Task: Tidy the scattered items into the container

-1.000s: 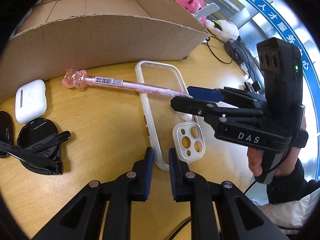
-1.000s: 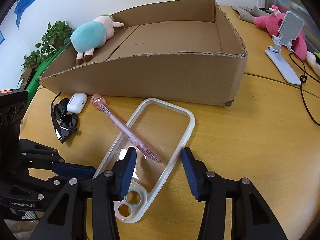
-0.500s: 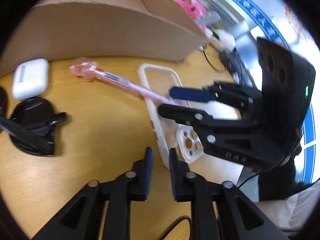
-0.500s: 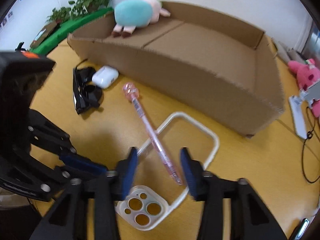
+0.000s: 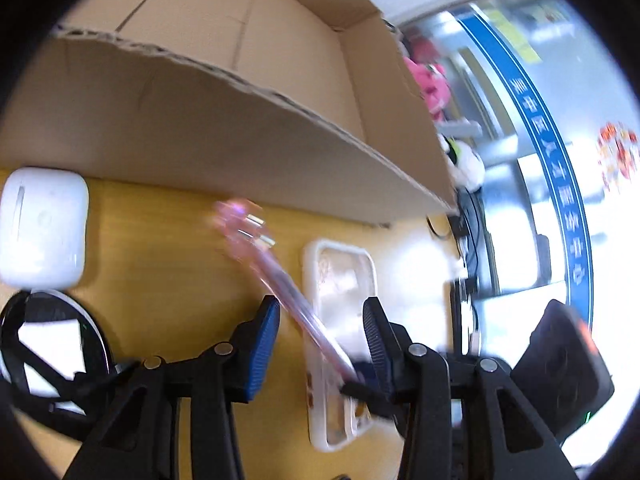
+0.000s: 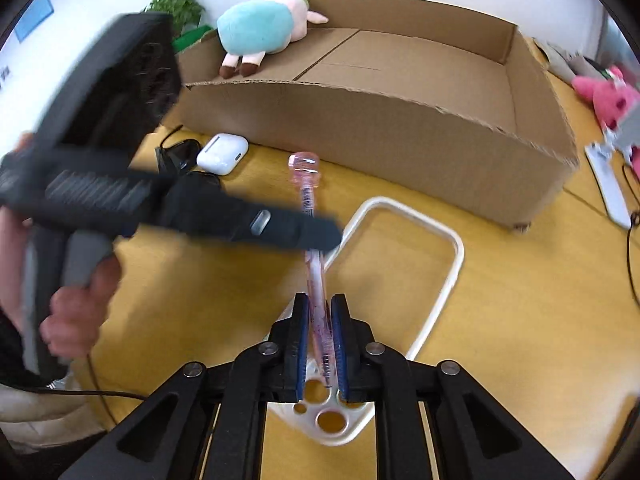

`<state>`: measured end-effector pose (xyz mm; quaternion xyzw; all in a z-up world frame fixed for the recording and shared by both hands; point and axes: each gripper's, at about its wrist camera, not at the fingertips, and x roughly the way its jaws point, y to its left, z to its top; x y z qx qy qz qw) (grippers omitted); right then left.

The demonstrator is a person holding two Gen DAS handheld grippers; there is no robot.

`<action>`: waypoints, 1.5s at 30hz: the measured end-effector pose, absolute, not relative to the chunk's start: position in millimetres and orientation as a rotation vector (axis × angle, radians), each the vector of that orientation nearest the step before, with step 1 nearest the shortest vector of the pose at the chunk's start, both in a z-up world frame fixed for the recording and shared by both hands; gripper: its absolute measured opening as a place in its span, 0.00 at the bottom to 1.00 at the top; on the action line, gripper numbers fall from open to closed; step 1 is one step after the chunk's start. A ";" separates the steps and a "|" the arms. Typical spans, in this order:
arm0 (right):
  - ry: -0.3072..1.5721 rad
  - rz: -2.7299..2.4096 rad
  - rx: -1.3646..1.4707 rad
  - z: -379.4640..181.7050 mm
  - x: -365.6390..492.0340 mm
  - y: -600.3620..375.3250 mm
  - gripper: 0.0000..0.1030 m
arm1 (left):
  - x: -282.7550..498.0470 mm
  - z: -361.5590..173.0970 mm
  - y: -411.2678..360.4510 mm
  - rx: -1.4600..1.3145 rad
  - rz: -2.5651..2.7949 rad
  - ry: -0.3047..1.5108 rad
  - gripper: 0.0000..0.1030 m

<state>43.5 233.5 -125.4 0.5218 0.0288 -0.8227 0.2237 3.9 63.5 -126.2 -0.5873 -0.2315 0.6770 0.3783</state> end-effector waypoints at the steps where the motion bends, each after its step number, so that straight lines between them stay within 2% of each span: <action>1: 0.068 -2.272 1.435 -125.3 46.5 234.9 0.11 | 2.4 -127.7 61.5 -1.502 1.723 -0.611 0.39; 2: 0.063 -2.275 1.433 -124.9 49.1 236.1 0.11 | 1.7 -128.0 61.6 -1.503 1.722 -0.615 0.39; 5: 0.040 -2.278 1.429 -124.2 53.5 238.9 0.11 | 1.4 -127.6 66.0 -1.507 1.742 -0.597 0.22; 8: 0.040 -2.278 1.414 -123.2 56.1 238.0 0.12 | 2.0 -126.7 61.2 -1.515 1.739 -0.595 0.16; 17: -0.005 -2.285 1.262 -105.5 65.0 231.2 0.14 | 1.9 -120.3 45.6 -1.477 1.746 -0.701 0.16; 20: -0.031 -2.271 1.283 -109.1 61.0 231.8 0.13 | -0.2 -124.5 44.2 -1.492 1.741 -0.732 0.30; 24: -0.044 -2.253 1.301 -112.7 57.3 230.8 0.13 | -2.4 -130.7 45.4 -1.516 1.720 -0.756 0.31; 25: -0.050 -2.250 1.309 -114.0 56.0 230.9 0.13 | -2.7 -131.8 45.1 -1.522 1.715 -0.757 0.31; 27: -0.070 -2.245 1.314 -115.4 55.0 232.3 0.13 | -3.0 -129.2 45.6 -1.521 1.721 -0.742 0.13; 37: -0.109 -2.218 1.290 -116.0 56.1 229.9 0.13 | 6.1 -109.6 41.6 -1.447 1.762 -0.709 0.09; 45: -0.145 -2.224 1.157 -94.0 61.9 226.8 0.11 | 18.7 -48.0 34.2 -1.264 1.881 -0.587 0.08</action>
